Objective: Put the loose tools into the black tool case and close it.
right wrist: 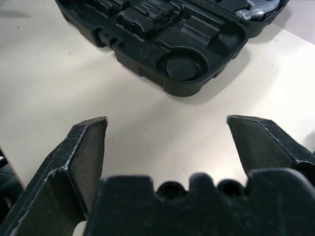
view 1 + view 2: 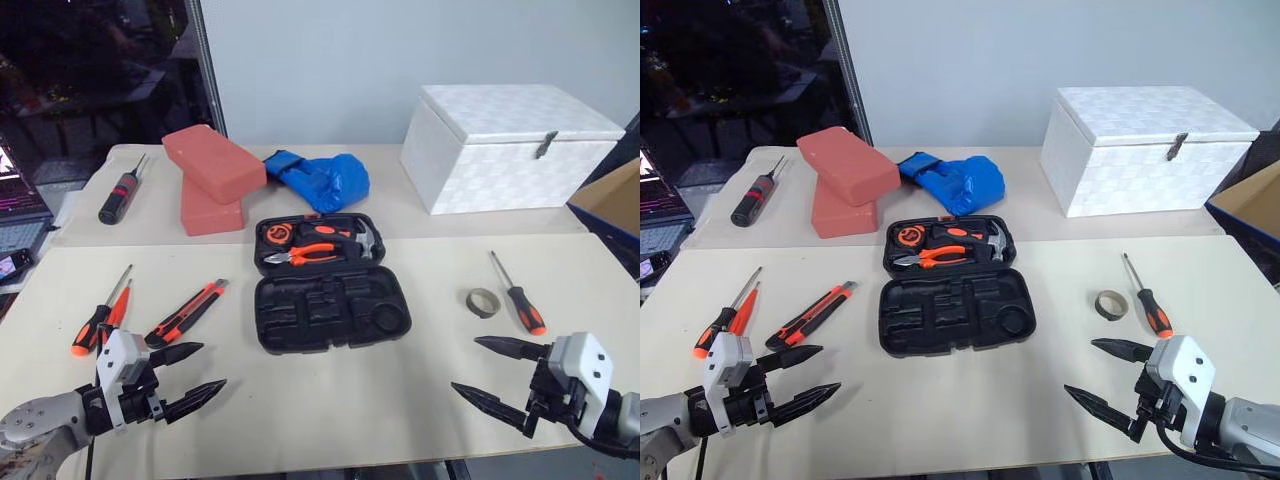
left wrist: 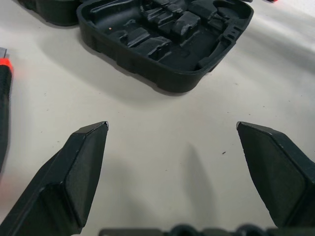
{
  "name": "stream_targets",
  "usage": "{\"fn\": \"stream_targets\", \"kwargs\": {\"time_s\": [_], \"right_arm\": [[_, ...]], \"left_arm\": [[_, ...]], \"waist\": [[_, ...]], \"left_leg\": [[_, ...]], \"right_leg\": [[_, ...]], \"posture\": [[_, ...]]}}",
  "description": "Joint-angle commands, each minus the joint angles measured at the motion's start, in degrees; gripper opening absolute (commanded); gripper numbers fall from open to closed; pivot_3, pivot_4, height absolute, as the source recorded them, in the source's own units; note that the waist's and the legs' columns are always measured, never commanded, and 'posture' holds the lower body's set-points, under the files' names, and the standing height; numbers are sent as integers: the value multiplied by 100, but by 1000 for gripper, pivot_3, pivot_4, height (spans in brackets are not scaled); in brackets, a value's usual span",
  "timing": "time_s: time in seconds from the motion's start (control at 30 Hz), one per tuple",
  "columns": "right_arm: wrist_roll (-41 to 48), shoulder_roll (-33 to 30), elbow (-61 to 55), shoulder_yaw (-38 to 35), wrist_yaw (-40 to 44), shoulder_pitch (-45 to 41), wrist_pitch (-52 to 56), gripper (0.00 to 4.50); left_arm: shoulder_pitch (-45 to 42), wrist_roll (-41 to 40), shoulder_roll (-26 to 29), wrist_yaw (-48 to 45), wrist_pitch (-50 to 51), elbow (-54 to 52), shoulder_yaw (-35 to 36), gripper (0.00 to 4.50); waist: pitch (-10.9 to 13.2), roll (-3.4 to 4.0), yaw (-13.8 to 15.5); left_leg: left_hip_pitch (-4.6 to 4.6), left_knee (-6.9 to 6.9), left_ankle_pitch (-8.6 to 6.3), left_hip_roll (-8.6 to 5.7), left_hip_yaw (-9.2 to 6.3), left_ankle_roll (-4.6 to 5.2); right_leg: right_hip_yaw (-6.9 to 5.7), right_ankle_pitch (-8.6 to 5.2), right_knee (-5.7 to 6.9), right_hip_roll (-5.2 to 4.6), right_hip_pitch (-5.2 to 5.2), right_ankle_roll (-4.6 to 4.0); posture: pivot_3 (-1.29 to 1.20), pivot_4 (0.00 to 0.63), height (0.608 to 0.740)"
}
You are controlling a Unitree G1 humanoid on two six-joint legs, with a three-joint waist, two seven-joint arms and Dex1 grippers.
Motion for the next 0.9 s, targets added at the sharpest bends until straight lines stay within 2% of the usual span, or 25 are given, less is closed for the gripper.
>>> {"fn": "stream_targets", "kwargs": {"time_s": [0.03, 0.1, 0.17, 0.23, 0.3, 0.4, 0.5, 0.7, 0.8, 0.9], "right_arm": [[48, 126, 61, -5, 3, -260, -307, 4481], [179, 226, 76, 352, -97, -826, -332, 4481], [339, 318, 9, 562, -206, -1272, -198, 4481], [542, 333, -166, 812, -293, -1748, -25, 4481], [787, 262, -330, 980, -330, -2091, 156, 4481], [1054, 17, -497, 1195, -225, -2565, 421, 4481], [1212, -104, -539, 1333, -204, -2871, 566, 4481], [1101, -147, -472, 1551, -265, -3166, 583, 4481], [1082, -185, -481, 1556, -286, -3163, 605, 4500], [1075, -212, -499, 1538, -309, -3129, 627, 4500]], "left_arm": [[-27, -30, -155, 178, -173, 22, 178, 4500], [-366, -45, -583, 1127, -29, 190, 443, 4500], [-749, -144, -748, 1828, 326, 401, 704, 4500], [-1143, -27, -571, 2639, 1021, 720, 994, 4500], [-1431, -104, -265, 3043, 1702, 1056, 1252, 4500], [-1585, 225, 401, 2970, 1803, 1799, 1483, 4500], [-1587, 478, 876, 2781, 1820, 2249, 1403, 4500], [-1662, 730, 1261, 2623, 2192, 2396, 993, 4500], [-1597, 758, 1272, 2590, 2372, 2246, 923, 3793], [-1594, 707, 1185, 2600, 2472, 2099, 1018, 2738]], "waist": [[0, 0, 3], [-3, 0, -14], [-1, -4, -17], [0, -9, -3], [1, -13, -1], [4, -19, -7], [4, -19, -4], [3, -22, 26], [2, -23, 21], [2, -23, 11]], "left_leg": [[0, 0, 0, 0, 0, -1], [0, -3, -7, -1, 0, -10], [-1, -1, -11, -1, 4, -15], [1, -1, -10, -5, 1, -14], [7, -1, -10, -9, -3, -14], [17, -2, -10, -11, -9, -14], [26, -10, -12, -10, -8, -17], [27, -10, -13, -7, -8, -19], [26, -10, -13, -7, -5, -19], [27, -11, -13, -5, -4, -19]], "right_leg": [[0, 0, 0, 0, 0, 0], [0, 0, -2, 0, 1, 0], [3, 3, 2, -1, 1, 4], [1, 7, 8, 6, 3, 3], [1, 13, 31, 8, 1, 11], [-3, 11, 68, 17, -7, 10], [-5, -7, 74, 17, -12, -17], [-9, -18, 75, 6, -11, -35], [-8, -18, 74, -2, -11, -34], [-7, -14, 75, -3, -11, -27]], "posture": [[0, 150, 740], [0, 150, 740], [0, 150, 740], [0, 150, 740], [0, 150, 740], [0, 150, 740], [0, 150, 740], [0, 150, 740], [0, 150, 740], [0, 150, 740]]}}
